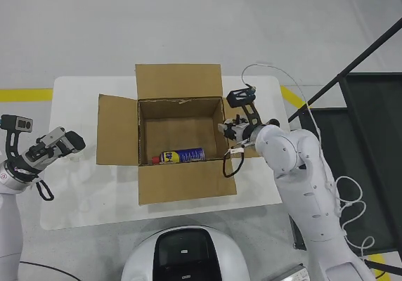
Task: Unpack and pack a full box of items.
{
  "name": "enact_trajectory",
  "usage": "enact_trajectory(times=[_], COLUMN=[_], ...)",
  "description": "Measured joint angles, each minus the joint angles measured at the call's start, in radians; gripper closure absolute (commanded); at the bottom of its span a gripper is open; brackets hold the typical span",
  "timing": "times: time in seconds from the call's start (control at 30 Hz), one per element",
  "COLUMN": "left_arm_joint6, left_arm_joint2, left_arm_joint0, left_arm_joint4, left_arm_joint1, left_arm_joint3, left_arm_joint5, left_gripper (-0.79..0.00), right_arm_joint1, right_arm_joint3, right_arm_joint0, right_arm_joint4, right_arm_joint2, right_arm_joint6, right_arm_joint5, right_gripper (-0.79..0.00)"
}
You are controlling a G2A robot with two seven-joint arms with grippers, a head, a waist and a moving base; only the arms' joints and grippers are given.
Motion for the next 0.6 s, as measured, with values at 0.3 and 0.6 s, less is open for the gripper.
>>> enact_trajectory(times=[0.3, 0.6], left_arm_joint6=[0.0, 0.0], left_arm_joint2=[0.0, 0.0], left_arm_joint0=[0.0, 0.0], left_arm_joint4=[0.0, 0.0], left_arm_joint1=[0.0, 0.0], left_arm_joint3=[0.0, 0.0], left_arm_joint5=[0.0, 0.0], left_gripper=[-0.785, -0.785], right_arm_joint1=[0.027, 0.027], right_arm_joint3=[-0.002, 0.217], right_arm_joint0=[-0.177, -0.189], right_arm_joint4=[0.046, 0.049], right_arm_joint2=[0.263, 0.242], right_arm_joint6=[-0.008, -0.131], right_arm_joint5=[0.032, 0.054], right_gripper=[0.0, 0.0])
